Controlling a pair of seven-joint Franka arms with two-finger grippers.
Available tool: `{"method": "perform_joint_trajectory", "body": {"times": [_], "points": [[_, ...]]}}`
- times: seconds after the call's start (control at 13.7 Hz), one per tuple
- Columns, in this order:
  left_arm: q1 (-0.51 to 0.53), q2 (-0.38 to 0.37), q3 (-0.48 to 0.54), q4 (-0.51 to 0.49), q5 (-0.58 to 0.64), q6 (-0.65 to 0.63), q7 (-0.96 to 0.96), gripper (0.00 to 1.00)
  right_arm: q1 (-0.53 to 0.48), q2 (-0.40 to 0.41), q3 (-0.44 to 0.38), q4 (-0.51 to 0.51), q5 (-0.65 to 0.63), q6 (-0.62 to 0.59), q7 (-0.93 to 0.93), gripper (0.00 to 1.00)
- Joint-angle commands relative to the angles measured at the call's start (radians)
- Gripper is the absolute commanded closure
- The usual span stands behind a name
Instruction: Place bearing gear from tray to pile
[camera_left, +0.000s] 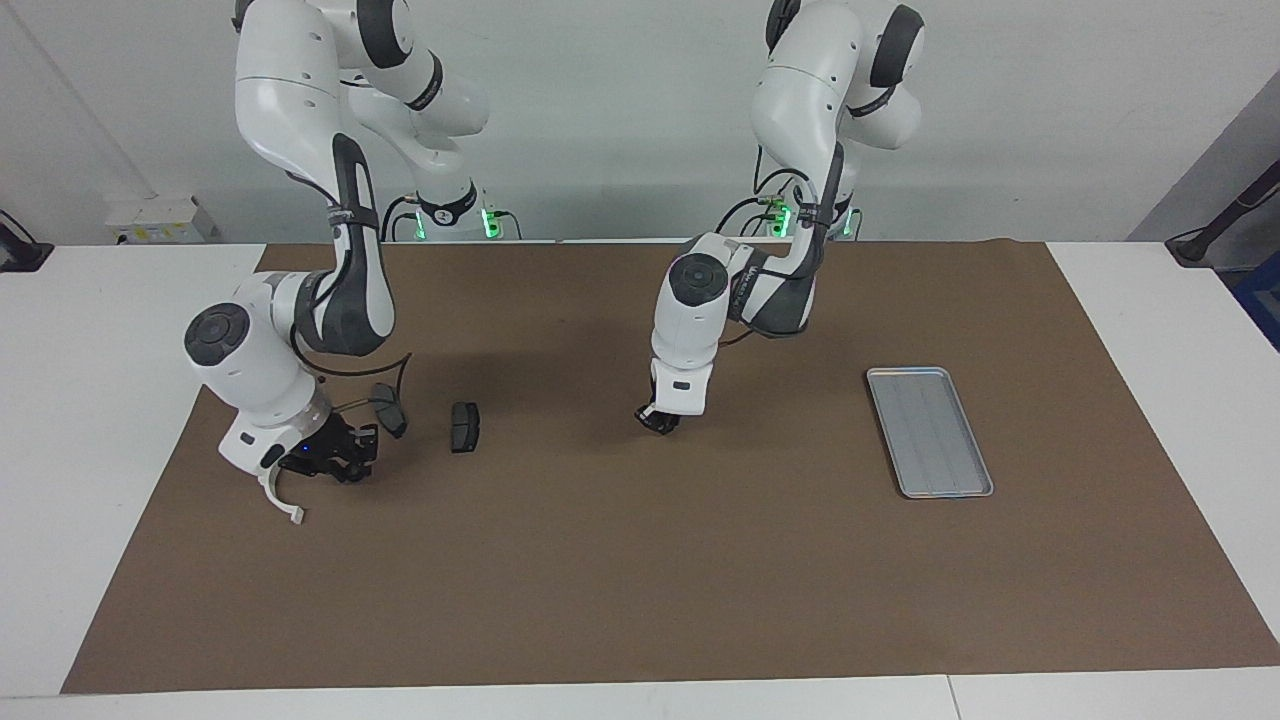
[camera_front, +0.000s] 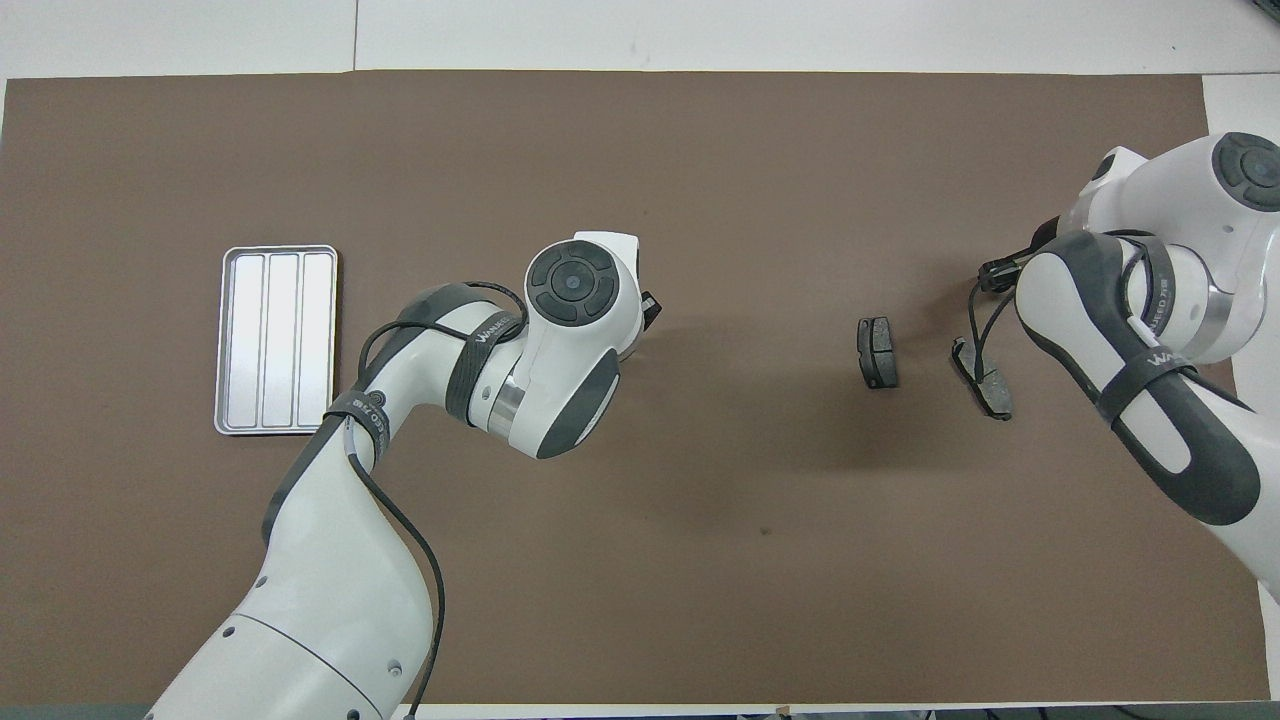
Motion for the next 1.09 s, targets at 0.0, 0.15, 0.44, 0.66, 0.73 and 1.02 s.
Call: {"method": "perform_joint_trajectory", "body": {"times": [0.0,0.15,0.44,0.66,0.73,1.02], "points": [[-0.02,0.012,0.013,-0.012,0.022,0.031,-0.025,1.0,-0.019,-0.017,0.014,-0.042,-0.013,0.04,-0.019,0.91],[-0.02,0.012,0.013,-0.011,0.022,0.031,-0.025,0.94,-0.021,-0.016,0.014,-0.043,-0.013,0.042,-0.013,0.91],[-0.02,0.012,0.013,-0.011,0.022,0.031,-0.025,0.44,-0.03,-0.013,0.016,-0.045,-0.013,0.056,-0.012,0.83],[-0.017,0.01,0.014,-0.003,0.042,0.006,-0.024,0.0,-0.03,-0.013,0.016,-0.043,-0.013,0.057,-0.007,0.53],[-0.011,0.009,0.014,0.002,0.044,-0.013,-0.024,0.0,-0.03,-0.011,0.016,-0.04,-0.013,0.056,-0.009,0.44],[0.068,-0.079,0.016,0.008,0.047,-0.11,-0.013,0.0,-0.019,-0.014,0.016,-0.023,-0.011,0.042,-0.001,0.23]]}}
